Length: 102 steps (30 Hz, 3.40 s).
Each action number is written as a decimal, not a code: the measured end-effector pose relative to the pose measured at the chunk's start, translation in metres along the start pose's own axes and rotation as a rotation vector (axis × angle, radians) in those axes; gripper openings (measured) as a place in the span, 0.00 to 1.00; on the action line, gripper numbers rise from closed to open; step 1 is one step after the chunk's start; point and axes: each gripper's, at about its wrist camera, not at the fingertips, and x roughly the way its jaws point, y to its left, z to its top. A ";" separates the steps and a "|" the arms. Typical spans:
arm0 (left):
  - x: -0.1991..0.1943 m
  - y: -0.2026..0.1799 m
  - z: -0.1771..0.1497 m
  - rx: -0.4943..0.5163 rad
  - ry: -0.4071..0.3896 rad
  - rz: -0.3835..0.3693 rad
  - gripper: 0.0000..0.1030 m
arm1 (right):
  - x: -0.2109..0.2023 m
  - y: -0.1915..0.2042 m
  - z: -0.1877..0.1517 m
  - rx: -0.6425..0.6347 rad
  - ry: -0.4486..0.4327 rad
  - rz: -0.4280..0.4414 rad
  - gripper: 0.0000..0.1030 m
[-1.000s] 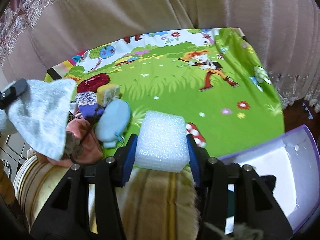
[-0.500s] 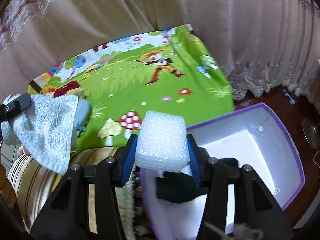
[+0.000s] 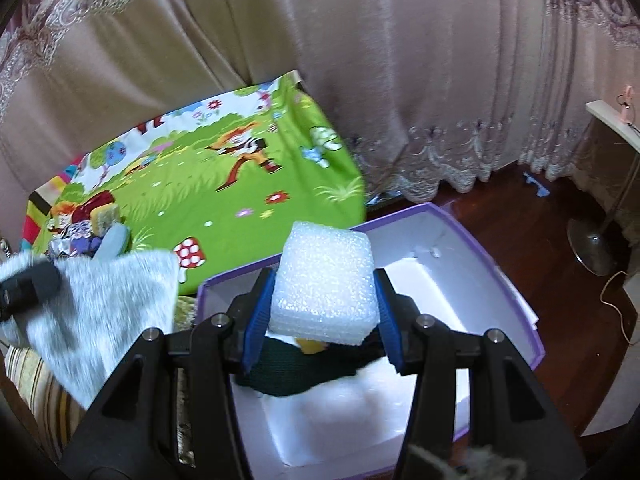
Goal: Organize soft objects
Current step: 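Carry the towel and foam block over the white box and open both tools, then move both open tools back over the pile of soft items, then grasp the grey cloth pouch with the left tool while the right tool grasps the yellow sponge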
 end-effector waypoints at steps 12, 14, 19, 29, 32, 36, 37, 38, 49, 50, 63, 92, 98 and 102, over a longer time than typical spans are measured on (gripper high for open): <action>0.022 -0.013 -0.015 -0.001 0.097 -0.026 0.50 | -0.010 -0.030 0.000 0.058 -0.007 -0.069 0.73; 0.018 -0.010 -0.014 -0.007 0.087 -0.017 0.51 | -0.010 -0.029 0.001 0.059 -0.004 -0.065 0.73; 0.011 -0.005 -0.012 -0.016 0.066 0.002 0.52 | -0.013 -0.019 0.002 0.036 -0.020 -0.032 0.73; -0.026 0.025 -0.006 -0.050 -0.030 0.108 0.55 | -0.015 0.017 0.007 -0.027 -0.013 0.021 0.73; -0.042 0.041 -0.004 -0.074 -0.069 0.145 0.55 | -0.015 0.029 0.008 -0.053 -0.006 0.031 0.73; -0.072 0.073 -0.002 -0.132 -0.130 0.200 0.55 | -0.015 0.049 0.009 -0.095 0.006 0.048 0.73; -0.079 0.079 -0.003 -0.145 -0.144 0.216 0.55 | -0.015 0.056 0.009 -0.107 0.008 0.053 0.73; -0.087 0.089 -0.003 -0.163 -0.162 0.236 0.55 | -0.015 0.061 0.009 -0.118 0.010 0.057 0.73; -0.194 0.184 -0.015 -0.383 -0.354 0.489 0.55 | -0.012 0.112 0.011 -0.216 0.028 0.096 0.73; -0.202 0.192 -0.016 -0.407 -0.363 0.513 0.55 | -0.011 0.116 0.012 -0.223 0.029 0.101 0.73; -0.214 0.265 -0.038 -0.621 -0.290 0.614 0.55 | 0.011 0.192 0.017 -0.350 0.062 0.183 0.75; -0.154 0.267 -0.039 -0.446 -0.117 0.430 0.05 | 0.124 0.357 0.055 -0.392 0.153 0.338 0.76; -0.178 0.268 -0.041 -0.459 -0.293 0.284 0.03 | 0.156 0.375 0.065 -0.343 0.184 0.336 0.77; -0.185 0.270 -0.040 -0.467 -0.339 0.236 0.03 | 0.177 0.382 0.067 -0.318 0.191 0.316 0.76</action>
